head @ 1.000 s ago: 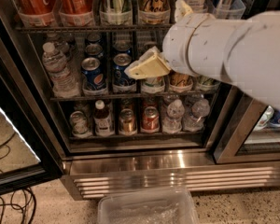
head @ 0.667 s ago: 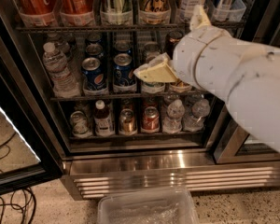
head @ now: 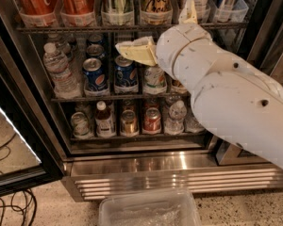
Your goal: Pick orange can from top shelf of fridge
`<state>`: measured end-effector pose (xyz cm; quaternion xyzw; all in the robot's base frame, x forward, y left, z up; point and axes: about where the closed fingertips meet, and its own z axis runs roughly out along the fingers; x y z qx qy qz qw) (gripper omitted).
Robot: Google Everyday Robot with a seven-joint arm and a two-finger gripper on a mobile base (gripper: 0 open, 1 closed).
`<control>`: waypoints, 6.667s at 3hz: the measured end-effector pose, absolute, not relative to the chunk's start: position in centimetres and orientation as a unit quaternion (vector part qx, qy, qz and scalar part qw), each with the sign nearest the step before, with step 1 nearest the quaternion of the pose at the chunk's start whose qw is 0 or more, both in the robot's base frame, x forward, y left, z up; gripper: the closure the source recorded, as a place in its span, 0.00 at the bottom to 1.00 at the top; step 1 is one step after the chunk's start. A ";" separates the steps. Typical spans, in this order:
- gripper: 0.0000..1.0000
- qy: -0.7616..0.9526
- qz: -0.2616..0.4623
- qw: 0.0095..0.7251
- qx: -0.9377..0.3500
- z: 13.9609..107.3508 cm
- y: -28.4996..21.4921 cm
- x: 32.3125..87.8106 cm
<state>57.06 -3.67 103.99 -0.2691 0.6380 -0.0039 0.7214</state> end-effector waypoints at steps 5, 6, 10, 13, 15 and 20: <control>0.15 0.602 -0.041 0.766 -0.223 106.2 -3.4 58.6; 0.20 0.601 -0.030 0.773 -0.201 106.1 -3.6 59.9; 0.30 0.563 -0.017 0.809 -0.165 108.9 -3.5 62.3; 0.36 0.562 -0.040 0.812 -0.152 109.0 -4.3 62.5; 0.36 0.575 -0.063 0.803 -0.143 108.7 -5.7 63.3; 0.57 0.598 -0.046 0.783 -0.165 108.3 -4.7 65.9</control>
Offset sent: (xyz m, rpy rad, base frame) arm 0.0014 0.0111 0.0046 0.0393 -0.0882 -0.0512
